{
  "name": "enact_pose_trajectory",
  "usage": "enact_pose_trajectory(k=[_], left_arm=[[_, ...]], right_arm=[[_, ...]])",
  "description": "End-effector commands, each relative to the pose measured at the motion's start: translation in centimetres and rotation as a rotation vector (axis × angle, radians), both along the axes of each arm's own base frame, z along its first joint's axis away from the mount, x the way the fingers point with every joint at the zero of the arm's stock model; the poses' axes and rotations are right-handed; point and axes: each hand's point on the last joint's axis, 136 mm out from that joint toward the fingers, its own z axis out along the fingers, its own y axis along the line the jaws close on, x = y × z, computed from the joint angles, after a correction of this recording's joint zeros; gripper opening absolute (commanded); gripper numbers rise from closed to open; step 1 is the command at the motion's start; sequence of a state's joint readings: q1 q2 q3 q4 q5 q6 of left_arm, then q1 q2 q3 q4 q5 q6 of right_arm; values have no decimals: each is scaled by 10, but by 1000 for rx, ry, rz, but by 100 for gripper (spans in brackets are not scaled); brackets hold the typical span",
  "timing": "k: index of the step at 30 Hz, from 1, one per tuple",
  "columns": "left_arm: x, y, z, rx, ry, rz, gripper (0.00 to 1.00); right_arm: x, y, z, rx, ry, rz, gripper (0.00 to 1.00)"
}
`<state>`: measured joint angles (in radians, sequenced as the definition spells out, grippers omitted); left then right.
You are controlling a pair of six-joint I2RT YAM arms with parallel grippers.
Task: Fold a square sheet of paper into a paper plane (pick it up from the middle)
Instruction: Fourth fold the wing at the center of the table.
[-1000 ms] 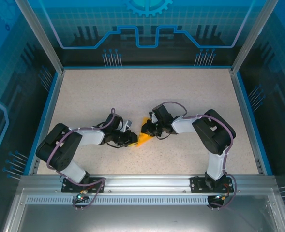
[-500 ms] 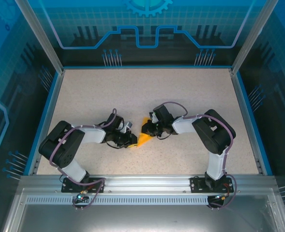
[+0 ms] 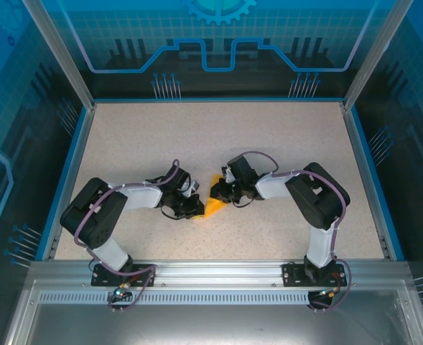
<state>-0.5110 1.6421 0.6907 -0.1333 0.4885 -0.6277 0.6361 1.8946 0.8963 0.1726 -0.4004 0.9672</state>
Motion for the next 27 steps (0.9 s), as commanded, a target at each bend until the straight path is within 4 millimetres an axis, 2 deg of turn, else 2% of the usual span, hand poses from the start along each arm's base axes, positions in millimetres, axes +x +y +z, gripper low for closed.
enact_pose_trajectory(k=[1, 7, 10, 13, 16, 20, 27], left_arm=[[-17, 18, -10, 127, 15, -1, 11], [-4, 9, 38, 42, -112, 0, 17], [3, -4, 57, -38, -152, -11, 18], [10, -20, 65, -113, -152, -31, 18], [15, -29, 60, -144, -129, -40, 17], [16, -33, 41, -138, -87, -43, 16], [1, -21, 6, -67, 5, -44, 15]], right_arm=[[-24, -32, -45, -168, 106, -23, 13], [-24, -33, -47, -169, 108, -28, 13], [-24, -33, -47, -169, 107, -27, 13], [-24, -32, -47, -164, 109, -27, 13], [-24, -32, -48, -163, 113, -28, 13], [-25, -32, -50, -164, 118, -27, 13], [-26, -34, -51, -170, 121, -30, 13]])
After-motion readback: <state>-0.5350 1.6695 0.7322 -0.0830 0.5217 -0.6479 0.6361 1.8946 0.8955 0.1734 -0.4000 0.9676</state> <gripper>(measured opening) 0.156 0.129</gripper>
